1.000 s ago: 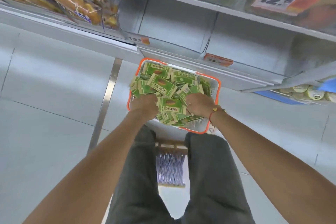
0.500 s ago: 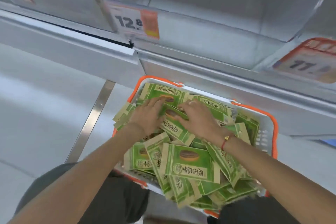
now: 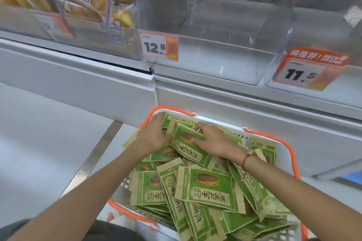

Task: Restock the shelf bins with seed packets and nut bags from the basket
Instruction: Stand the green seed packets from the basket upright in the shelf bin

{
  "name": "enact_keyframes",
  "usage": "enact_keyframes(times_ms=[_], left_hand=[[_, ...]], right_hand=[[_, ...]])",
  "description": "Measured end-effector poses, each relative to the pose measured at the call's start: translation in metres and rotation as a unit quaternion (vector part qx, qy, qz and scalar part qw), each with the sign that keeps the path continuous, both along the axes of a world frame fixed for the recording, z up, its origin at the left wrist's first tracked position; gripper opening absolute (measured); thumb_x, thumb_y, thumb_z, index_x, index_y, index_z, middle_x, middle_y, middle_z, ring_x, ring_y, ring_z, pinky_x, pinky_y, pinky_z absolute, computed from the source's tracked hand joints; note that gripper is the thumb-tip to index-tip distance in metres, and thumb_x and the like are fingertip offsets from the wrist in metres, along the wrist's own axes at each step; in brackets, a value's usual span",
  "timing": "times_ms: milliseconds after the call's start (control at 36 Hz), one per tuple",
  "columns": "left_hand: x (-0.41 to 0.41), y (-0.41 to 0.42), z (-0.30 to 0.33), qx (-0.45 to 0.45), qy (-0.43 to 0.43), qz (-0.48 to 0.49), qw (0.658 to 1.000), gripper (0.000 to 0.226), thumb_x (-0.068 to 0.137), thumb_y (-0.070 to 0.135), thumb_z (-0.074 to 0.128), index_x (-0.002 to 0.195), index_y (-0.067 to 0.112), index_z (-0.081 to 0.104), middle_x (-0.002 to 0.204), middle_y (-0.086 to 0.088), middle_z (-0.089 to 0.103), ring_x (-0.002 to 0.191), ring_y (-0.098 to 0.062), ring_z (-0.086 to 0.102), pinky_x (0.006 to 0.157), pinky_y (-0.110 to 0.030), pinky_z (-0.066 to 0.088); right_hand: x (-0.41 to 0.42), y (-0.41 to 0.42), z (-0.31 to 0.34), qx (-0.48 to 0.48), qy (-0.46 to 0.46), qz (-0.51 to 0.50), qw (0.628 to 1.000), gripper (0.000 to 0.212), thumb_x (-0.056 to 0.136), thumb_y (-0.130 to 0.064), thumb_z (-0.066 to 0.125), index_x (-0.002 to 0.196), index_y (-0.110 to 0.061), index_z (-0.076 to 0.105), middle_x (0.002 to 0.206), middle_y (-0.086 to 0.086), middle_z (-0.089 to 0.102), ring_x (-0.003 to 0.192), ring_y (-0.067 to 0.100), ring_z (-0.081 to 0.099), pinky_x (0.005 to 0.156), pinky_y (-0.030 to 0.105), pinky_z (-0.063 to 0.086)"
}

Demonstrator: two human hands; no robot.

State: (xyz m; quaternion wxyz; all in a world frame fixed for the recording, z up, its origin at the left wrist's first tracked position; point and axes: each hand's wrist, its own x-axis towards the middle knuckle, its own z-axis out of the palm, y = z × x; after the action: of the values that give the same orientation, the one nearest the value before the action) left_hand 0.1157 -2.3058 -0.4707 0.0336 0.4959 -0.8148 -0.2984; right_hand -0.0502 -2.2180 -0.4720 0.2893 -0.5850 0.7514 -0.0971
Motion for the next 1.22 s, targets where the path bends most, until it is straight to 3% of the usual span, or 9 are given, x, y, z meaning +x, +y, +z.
enact_keyframes(times_ms=[111, 278, 417, 528, 667, 833, 972, 1111, 1222], left_hand=[[0.001, 0.000, 0.011, 0.172, 0.056, 0.080, 0.980, 0.065, 0.088, 0.024, 0.065, 0.139, 0.000, 0.034, 0.135, -0.012, 0.047, 0.114, -0.026, 0.053, 0.086, -0.031, 0.046], [0.000, 0.009, 0.023, 0.334, 0.145, 0.123, 0.923, 0.044, 0.092, 0.049, 0.051, 0.124, 0.018, 0.049, 0.121, 0.001, 0.051, 0.105, -0.018, 0.056, 0.090, -0.035, 0.048], [-0.013, 0.016, 0.032, 0.391, 0.276, 0.107, 0.872, 0.032, 0.097, 0.044, 0.046, 0.105, 0.018, 0.063, 0.097, -0.002, 0.071, 0.094, -0.017, 0.065, 0.087, -0.032, 0.051], [-0.015, 0.017, 0.033, 0.324, 0.272, 0.061, 0.904, 0.030, 0.094, 0.039, 0.054, 0.119, 0.025, 0.059, 0.106, 0.004, 0.072, 0.101, -0.015, 0.066, 0.094, -0.040, 0.051], [-0.011, 0.017, 0.038, 0.287, 0.299, 0.042, 0.909, 0.010, 0.096, 0.025, 0.054, 0.104, 0.027, 0.058, 0.093, 0.008, 0.071, 0.078, 0.002, 0.067, 0.060, -0.013, 0.051], [0.001, 0.013, 0.034, 0.246, 0.365, 0.135, 0.888, 0.018, 0.093, 0.026, 0.058, 0.108, 0.016, 0.060, 0.100, -0.006, 0.072, 0.085, -0.016, 0.070, 0.068, -0.025, 0.054], [-0.006, 0.008, 0.033, 0.281, 0.395, 0.160, 0.860, 0.019, 0.094, 0.025, 0.057, 0.108, 0.013, 0.060, 0.099, -0.007, 0.071, 0.086, -0.015, 0.067, 0.062, -0.023, 0.053], [-0.003, 0.016, 0.022, 0.273, 0.388, 0.142, 0.869, 0.020, 0.093, 0.025, 0.058, 0.111, 0.018, 0.058, 0.103, -0.007, 0.071, 0.087, -0.015, 0.068, 0.061, -0.021, 0.053], [0.005, 0.022, 0.017, 0.286, 0.372, 0.128, 0.874, 0.016, 0.093, 0.028, 0.057, 0.109, 0.023, 0.058, 0.104, -0.003, 0.071, 0.092, -0.014, 0.066, 0.067, -0.024, 0.050]], right_hand=[[-0.006, 0.001, 0.017, -0.011, -0.027, -0.040, 0.999, 0.036, 0.091, -0.029, 0.061, 0.124, -0.017, 0.052, 0.131, 0.004, 0.055, 0.117, 0.020, 0.052, 0.094, 0.032, 0.045], [-0.009, -0.001, 0.040, -0.013, -0.232, -0.172, 0.957, 0.026, 0.091, -0.024, 0.063, 0.114, -0.014, 0.057, 0.109, 0.006, 0.062, 0.075, 0.009, 0.062, 0.048, 0.013, 0.044], [-0.009, -0.005, 0.041, -0.002, -0.317, -0.198, 0.928, 0.026, 0.089, -0.027, 0.065, 0.112, -0.015, 0.060, 0.106, 0.007, 0.067, 0.087, 0.016, 0.067, 0.069, 0.027, 0.054], [-0.013, -0.005, 0.042, -0.015, -0.352, -0.190, 0.917, 0.020, 0.090, -0.022, 0.064, 0.109, -0.015, 0.062, 0.107, 0.009, 0.069, 0.098, 0.021, 0.066, 0.086, 0.034, 0.052], [-0.022, 0.005, 0.048, -0.026, -0.319, -0.147, 0.936, 0.013, 0.093, -0.024, 0.060, 0.104, -0.020, 0.065, 0.103, 0.002, 0.070, 0.094, 0.015, 0.066, 0.086, 0.030, 0.052], [-0.055, 0.012, 0.060, 0.003, -0.094, -0.035, 0.995, 0.020, 0.094, -0.023, 0.057, 0.114, -0.019, 0.060, 0.107, 0.003, 0.064, 0.090, 0.013, 0.061, 0.078, 0.021, 0.048], [-0.087, 0.021, 0.047, 0.170, 0.108, -0.020, 0.979, 0.026, 0.093, -0.017, 0.054, 0.117, -0.011, 0.061, 0.105, 0.000, 0.060, 0.086, 0.013, 0.059, 0.068, 0.020, 0.052], [-0.091, 0.043, 0.021, 0.382, 0.072, -0.099, 0.916, 0.089, 0.078, -0.063, 0.061, 0.137, -0.001, 0.040, 0.132, 0.019, 0.056, 0.109, 0.028, 0.063, 0.089, 0.040, 0.055], [-0.083, 0.057, 0.017, 0.432, -0.011, -0.122, 0.894, 0.102, 0.071, -0.062, 0.067, 0.146, -0.003, 0.031, 0.150, 0.024, 0.031, 0.130, 0.037, 0.045, 0.098, 0.044, 0.048]])
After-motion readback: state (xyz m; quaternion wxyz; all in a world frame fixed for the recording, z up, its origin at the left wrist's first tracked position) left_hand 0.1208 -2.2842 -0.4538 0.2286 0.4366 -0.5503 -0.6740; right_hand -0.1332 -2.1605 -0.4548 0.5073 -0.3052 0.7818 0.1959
